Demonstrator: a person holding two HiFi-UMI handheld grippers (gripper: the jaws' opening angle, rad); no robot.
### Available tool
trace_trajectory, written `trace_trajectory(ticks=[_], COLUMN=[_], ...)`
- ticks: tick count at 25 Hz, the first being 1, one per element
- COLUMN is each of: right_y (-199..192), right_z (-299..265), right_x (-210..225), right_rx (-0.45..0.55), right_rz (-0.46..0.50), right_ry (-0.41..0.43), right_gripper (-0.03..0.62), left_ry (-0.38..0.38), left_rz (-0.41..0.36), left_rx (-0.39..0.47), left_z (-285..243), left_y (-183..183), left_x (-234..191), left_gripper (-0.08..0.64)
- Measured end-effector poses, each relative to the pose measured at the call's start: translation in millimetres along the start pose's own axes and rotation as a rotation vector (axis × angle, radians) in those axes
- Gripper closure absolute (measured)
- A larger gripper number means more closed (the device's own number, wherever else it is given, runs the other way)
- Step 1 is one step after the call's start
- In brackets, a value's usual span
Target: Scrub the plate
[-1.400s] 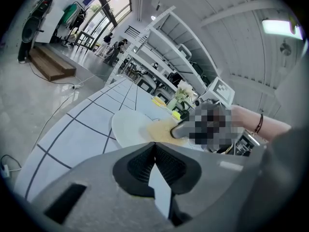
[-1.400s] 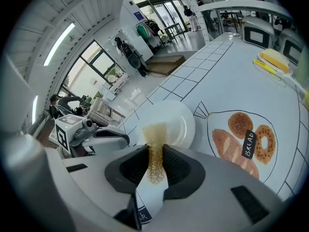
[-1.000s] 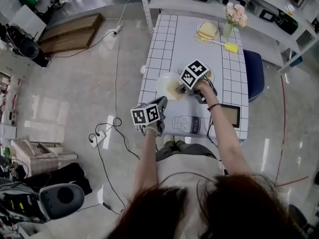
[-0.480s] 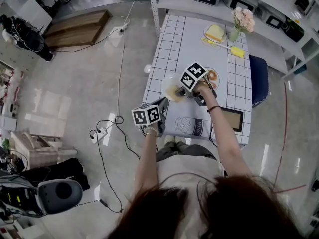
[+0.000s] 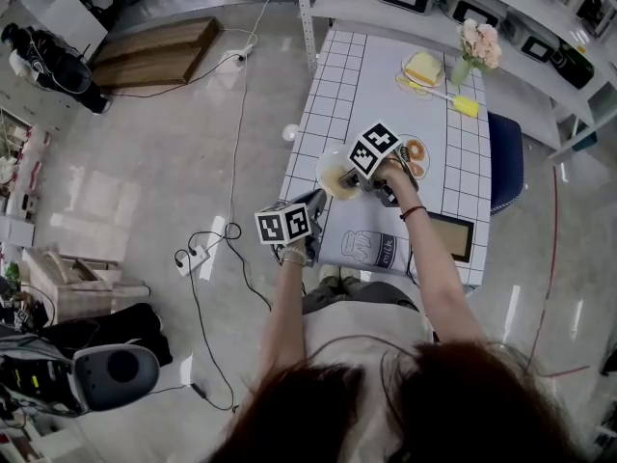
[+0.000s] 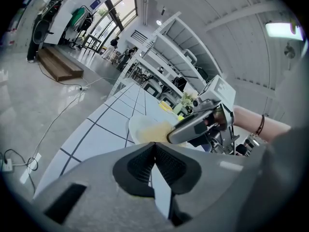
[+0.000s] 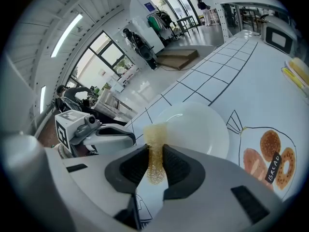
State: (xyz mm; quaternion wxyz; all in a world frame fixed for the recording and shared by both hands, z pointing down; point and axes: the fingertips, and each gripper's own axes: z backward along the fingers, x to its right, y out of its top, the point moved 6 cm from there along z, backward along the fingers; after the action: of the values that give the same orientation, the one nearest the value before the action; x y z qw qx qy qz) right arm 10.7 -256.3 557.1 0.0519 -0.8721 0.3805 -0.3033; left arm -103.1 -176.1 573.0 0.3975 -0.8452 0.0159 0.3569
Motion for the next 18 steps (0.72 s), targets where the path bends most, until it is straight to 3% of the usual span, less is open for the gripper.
trace_trajectory(ticks=[18], right_y=[18.0], right_z=[-7.8], right_x=[-1.6], right_rx=[0.006], right_rz=[0.007], right_ry=[0.016], right_gripper=[0.512], left_ry=[-0.001], left_rz=[-0.002], left_rx=[0.008], left_z=[1.6], left_y=[11.4], left_x=[-8.4], left_gripper=[0.549])
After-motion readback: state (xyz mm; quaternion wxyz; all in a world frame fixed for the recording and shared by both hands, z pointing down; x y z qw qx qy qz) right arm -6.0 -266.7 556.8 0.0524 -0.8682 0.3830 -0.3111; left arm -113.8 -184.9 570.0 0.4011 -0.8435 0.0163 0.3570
